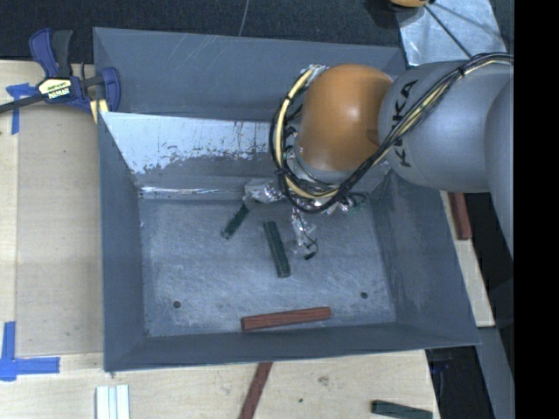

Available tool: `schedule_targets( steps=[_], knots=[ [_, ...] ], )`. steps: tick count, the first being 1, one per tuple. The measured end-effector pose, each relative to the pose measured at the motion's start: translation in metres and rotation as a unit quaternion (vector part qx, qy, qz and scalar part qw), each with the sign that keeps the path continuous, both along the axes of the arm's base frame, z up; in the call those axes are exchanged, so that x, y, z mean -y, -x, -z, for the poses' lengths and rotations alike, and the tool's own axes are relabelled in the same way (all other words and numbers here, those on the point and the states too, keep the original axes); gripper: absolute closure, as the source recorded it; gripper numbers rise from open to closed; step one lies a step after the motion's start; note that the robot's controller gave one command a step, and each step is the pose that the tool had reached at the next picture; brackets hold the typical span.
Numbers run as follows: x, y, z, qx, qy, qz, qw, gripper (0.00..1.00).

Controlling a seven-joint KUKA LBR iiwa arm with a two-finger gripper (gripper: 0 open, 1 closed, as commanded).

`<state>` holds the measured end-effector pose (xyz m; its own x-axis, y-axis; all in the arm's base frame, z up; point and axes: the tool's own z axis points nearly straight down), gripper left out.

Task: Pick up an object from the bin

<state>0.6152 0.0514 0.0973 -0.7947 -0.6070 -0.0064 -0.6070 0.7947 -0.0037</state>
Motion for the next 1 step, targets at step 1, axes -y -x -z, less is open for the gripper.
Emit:
schedule_targets(
  steps=[1],
  knots=[
    [-0.0154, -0.0017, 0.0201, 0.0066, -0.003, -0.055, 0.9985, 1.00]
  ],
)
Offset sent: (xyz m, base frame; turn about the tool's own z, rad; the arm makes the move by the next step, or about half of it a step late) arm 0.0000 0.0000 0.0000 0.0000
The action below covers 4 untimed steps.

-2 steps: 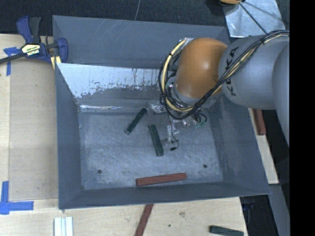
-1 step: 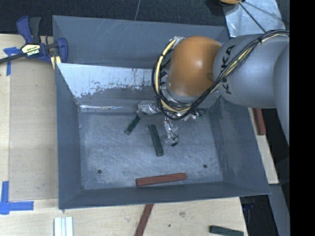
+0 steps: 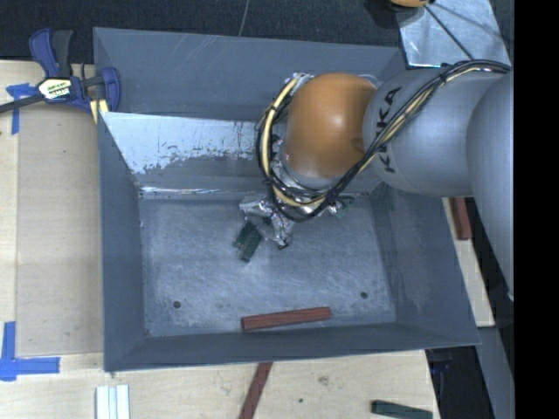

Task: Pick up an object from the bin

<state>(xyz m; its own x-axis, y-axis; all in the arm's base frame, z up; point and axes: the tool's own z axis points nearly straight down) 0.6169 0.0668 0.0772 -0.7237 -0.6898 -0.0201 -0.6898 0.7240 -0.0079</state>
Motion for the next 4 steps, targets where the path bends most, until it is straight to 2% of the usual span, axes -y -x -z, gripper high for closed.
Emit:
schedule_targets(
  steps=[1, 2, 3, 4],
  knots=[
    [0.000, 0.000, 0.000, -0.0001, 0.000, 0.000, 1.0000, 1.00],
    [-0.001, 0.019, -0.043, -0.0115, 0.003, 0.014, 0.9998, 1.00],
    [-0.022, 0.008, -0.007, -0.0074, 0.006, -0.266, 0.9639, 0.00],
    [-0.025, 0.006, 0.000, -0.0079, 0.006, -0.268, 0.9633, 1.00]
  ],
)
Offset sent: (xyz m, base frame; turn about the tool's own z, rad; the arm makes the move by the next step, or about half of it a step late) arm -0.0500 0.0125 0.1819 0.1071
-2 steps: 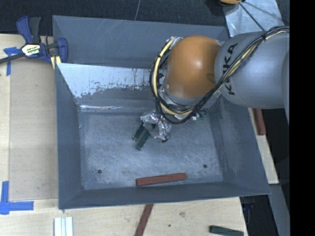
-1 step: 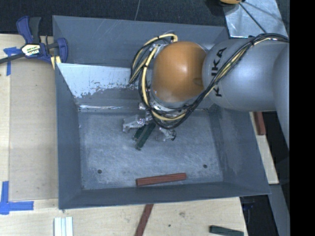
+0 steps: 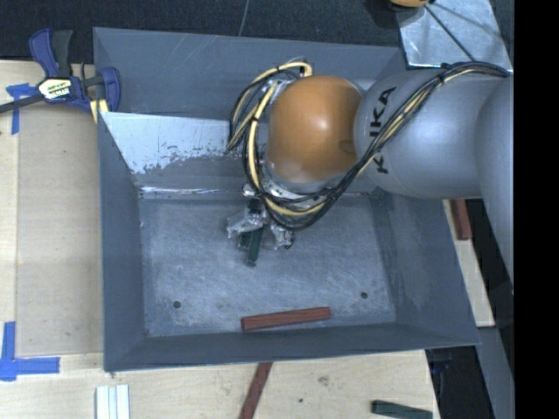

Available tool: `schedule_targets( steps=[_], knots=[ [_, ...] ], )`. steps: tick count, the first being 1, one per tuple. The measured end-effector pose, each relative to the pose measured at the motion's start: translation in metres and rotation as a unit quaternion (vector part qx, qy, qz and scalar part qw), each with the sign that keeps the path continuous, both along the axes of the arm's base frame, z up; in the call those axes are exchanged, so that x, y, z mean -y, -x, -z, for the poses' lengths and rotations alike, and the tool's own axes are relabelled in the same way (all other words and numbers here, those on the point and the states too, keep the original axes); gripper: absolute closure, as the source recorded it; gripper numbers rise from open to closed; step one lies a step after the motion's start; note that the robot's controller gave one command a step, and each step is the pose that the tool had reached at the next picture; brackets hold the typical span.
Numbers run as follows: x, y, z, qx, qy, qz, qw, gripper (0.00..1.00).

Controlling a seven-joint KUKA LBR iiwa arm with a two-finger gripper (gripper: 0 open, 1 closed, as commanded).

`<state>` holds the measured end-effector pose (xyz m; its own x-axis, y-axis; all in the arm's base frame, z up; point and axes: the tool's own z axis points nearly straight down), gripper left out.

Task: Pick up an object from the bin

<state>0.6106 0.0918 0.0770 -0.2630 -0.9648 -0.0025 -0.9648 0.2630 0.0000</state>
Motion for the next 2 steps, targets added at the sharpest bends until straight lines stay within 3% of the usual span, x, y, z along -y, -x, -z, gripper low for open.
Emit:
schedule_targets(
  steps=[1, 2],
  knots=[
    [0.000, 0.000, 0.000, -0.0001, 0.000, 0.000, 1.0000, 1.00],
    [-0.001, -0.003, -0.200, 0.0016, 0.000, 0.009, 1.0000, 1.00]
  ],
)
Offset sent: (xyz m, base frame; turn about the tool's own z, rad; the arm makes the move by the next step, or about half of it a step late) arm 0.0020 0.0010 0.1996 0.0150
